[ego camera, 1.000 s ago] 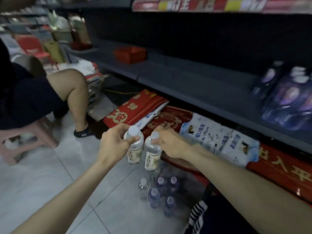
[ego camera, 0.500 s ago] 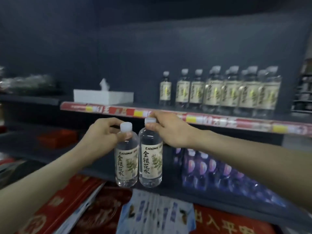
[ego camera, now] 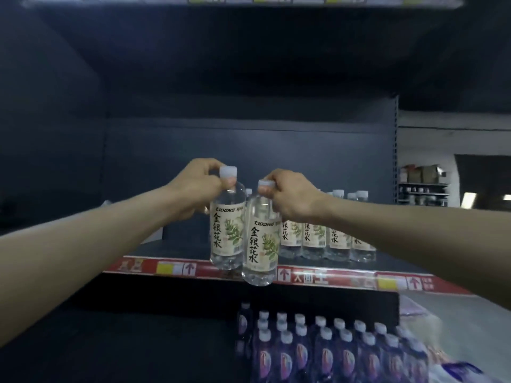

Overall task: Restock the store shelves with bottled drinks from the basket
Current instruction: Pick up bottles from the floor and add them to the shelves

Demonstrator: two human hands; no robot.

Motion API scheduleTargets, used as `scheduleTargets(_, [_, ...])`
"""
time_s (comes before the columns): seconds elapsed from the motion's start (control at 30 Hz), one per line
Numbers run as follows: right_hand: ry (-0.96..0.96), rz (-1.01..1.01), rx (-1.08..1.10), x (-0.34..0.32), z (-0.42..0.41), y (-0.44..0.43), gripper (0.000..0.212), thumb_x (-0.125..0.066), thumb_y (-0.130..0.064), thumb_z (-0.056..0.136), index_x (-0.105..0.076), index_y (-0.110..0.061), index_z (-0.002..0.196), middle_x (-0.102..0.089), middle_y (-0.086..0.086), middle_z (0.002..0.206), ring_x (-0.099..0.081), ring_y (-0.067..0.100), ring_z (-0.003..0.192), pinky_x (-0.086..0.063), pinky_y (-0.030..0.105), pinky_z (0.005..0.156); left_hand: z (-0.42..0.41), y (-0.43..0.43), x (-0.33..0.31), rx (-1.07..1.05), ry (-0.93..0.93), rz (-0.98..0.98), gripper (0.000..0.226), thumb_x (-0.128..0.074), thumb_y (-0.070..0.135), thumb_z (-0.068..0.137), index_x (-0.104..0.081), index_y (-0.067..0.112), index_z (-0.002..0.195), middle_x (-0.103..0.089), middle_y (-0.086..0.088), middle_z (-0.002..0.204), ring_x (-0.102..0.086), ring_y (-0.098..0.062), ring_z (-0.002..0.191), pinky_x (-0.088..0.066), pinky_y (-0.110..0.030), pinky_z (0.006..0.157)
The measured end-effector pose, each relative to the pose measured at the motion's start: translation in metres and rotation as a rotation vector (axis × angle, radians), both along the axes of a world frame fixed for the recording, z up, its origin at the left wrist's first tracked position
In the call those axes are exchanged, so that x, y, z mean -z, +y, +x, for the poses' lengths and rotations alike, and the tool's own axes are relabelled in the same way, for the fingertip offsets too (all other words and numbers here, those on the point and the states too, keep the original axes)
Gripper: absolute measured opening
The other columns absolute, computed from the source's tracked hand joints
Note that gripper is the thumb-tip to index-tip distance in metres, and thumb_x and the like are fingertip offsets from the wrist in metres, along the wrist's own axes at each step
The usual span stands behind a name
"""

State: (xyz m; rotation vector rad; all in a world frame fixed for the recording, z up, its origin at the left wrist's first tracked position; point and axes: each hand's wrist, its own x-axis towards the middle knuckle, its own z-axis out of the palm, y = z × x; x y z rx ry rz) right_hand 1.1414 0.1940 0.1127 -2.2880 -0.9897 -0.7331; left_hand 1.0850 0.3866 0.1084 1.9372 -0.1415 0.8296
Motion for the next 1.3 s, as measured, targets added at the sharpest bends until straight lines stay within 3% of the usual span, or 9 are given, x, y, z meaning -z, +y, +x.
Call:
scheduleTargets(0.1, [-0.014, 0.012, 0.058, -0.006, 0.027, 0.002, 0.027, -0.055, -0.036, 0.104, -0.061, -0.012, 0.116, -0.067, 0.008, 0.115, -0.064, 0.024, 0.099, -0.052, 0.036, 0.08, 0.026, -0.005, -0.005, 0.014, 0.008, -0.008, 0.017, -0.068, 0.019, 0.099, -0.068, 0.017, 0.116, -0.073, -0.011, 0.108, -0.072, -0.03, 0.097, -0.06, -0.053, 0.075])
scheduleTargets(0.3, [0.005, 0.071, 0.123, -0.01, 0.066, 0.006, 0.027, -0.058, -0.028, 0.103, -0.059, -0.008, 0.12, -0.065, 0.013, 0.119, -0.063, 0.028, 0.101, -0.05, 0.037, 0.08, 0.081, -0.002, -0.004, -0.001, -0.004, -0.066, 0.016, -0.071, 0.025, 0.095, -0.069, 0.023, 0.111, -0.069, -0.009, 0.117, -0.07, -0.031, 0.102, -0.06, -0.063, 0.078])
scheduleTargets(0.57, [0.053, 0.106, 0.189, -0.003, 0.118, 0.016, 0.013, -0.054, -0.023, 0.105, -0.064, -0.015, 0.106, -0.068, 0.01, 0.116, -0.067, 0.033, 0.102, -0.056, 0.036, 0.077, 0.141, -0.008, 0.014, -0.052, 0.039, -0.045, 0.025, -0.062, 0.029, 0.099, -0.067, 0.021, 0.123, -0.07, -0.004, 0.116, -0.068, -0.026, 0.102, -0.058, -0.042, 0.08])
scheduleTargets(0.7, [0.105, 0.046, 0.207, -0.01, 0.134, 0.021, 0.035, -0.052, -0.039, 0.106, -0.064, -0.013, 0.126, -0.062, 0.016, 0.127, -0.061, 0.032, 0.101, -0.051, 0.038, 0.089, 0.162, -0.001, 0.014, -0.039, 0.102, -0.107, 0.023, -0.06, 0.034, 0.101, -0.07, 0.02, 0.115, -0.074, -0.007, 0.109, -0.072, -0.029, 0.095, -0.061, -0.049, 0.079])
scheduleTargets(0.8, [0.061, -0.119, 0.301, -0.018, 0.139, 0.023, 0.036, -0.048, -0.041, 0.107, -0.063, -0.019, 0.131, -0.057, 0.014, 0.135, -0.058, 0.036, 0.119, -0.047, 0.042, 0.106, 0.17, 0.0, 0.016, -0.017, 0.133, -0.142, 0.028, -0.058, 0.039, 0.102, -0.069, 0.022, 0.122, -0.074, -0.006, 0.108, -0.072, -0.028, 0.094, -0.059, -0.045, 0.079])
scheduleTargets(0.97, [0.067, -0.098, 0.309, -0.018, 0.141, 0.027, 0.036, -0.054, -0.038, 0.106, -0.062, -0.019, 0.135, -0.057, 0.016, 0.131, -0.059, 0.038, 0.117, -0.052, 0.045, 0.102, 0.171, -0.005, 0.031, 0.056, 0.095, -0.262, 0.035, -0.048, 0.041, 0.107, -0.059, 0.028, 0.138, -0.073, -0.003, 0.111, -0.07, -0.014, 0.082, -0.054, -0.021, 0.054])
scheduleTargets(1.03, [0.055, -0.063, 0.313, -0.013, 0.143, 0.028, 0.032, -0.051, -0.031, 0.107, -0.06, -0.02, 0.136, -0.059, 0.016, 0.13, -0.06, 0.038, 0.117, -0.053, 0.045, 0.1, 0.172, -0.008, 0.035, 0.042, 0.07, -0.22, 0.042, -0.041, 0.047, 0.108, -0.055, 0.029, 0.143, -0.067, -0.005, 0.13, -0.069, -0.018, 0.1, -0.058, -0.031, 0.079])
scheduleTargets(1.13, [0.055, 0.025, 0.314, 0.002, 0.141, 0.028, 0.032, -0.037, -0.029, 0.108, -0.052, -0.02, 0.136, -0.06, 0.019, 0.129, -0.057, 0.039, 0.108, -0.05, 0.042, 0.086, 0.164, -0.011, 0.04, -0.035, 0.042, -0.092, 0.053, -0.031, 0.053, 0.109, -0.038, 0.03, 0.156, -0.051, -0.002, 0.151, -0.054, -0.023, 0.13, -0.043, -0.042, 0.111])
scheduleTargets(1.3, [0.058, 0.132, 0.279, 0.035, 0.13, 0.024, 0.046, -0.022, -0.034, 0.113, -0.042, -0.009, 0.146, -0.057, 0.019, 0.135, -0.057, 0.039, 0.119, -0.051, 0.046, 0.094, 0.147, -0.017, 0.045, -0.141, 0.124, 0.08, 0.068, -0.039, 0.067, 0.1, -0.017, 0.041, 0.159, -0.048, -0.004, 0.156, -0.053, -0.031, 0.134, -0.041, -0.042, 0.108])
